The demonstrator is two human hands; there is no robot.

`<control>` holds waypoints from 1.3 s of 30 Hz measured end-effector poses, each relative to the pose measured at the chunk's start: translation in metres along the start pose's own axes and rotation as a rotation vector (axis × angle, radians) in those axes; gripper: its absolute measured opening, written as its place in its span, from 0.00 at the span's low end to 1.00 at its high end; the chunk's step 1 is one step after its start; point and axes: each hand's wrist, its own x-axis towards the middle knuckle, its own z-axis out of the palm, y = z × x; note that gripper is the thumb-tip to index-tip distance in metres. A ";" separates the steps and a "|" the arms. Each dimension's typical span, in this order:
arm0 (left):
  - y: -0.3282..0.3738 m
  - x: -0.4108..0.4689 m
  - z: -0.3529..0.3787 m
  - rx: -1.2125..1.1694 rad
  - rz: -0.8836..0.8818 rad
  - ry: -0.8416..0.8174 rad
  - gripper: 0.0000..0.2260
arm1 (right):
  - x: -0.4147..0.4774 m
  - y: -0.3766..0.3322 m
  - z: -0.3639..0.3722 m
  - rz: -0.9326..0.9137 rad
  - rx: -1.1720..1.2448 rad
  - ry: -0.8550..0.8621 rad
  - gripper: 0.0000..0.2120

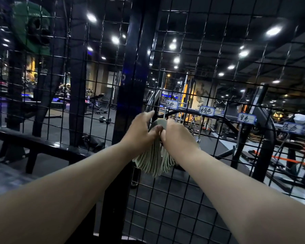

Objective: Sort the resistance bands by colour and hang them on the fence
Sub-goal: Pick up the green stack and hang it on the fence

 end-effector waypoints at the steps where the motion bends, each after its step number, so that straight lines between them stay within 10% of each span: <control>1: 0.000 0.001 0.001 -0.006 0.012 -0.026 0.26 | 0.001 0.001 -0.002 -0.008 0.002 -0.009 0.02; 17: 0.007 -0.009 0.007 -0.076 -0.071 -0.071 0.26 | -0.016 0.000 0.019 0.036 0.113 -0.129 0.34; 27: -0.008 -0.027 0.016 -0.110 -0.139 -0.132 0.11 | -0.025 0.006 0.029 0.080 0.174 -0.116 0.31; 39: -0.029 -0.062 0.035 0.118 -0.186 -0.177 0.32 | -0.064 0.007 0.035 0.169 0.204 -0.215 0.21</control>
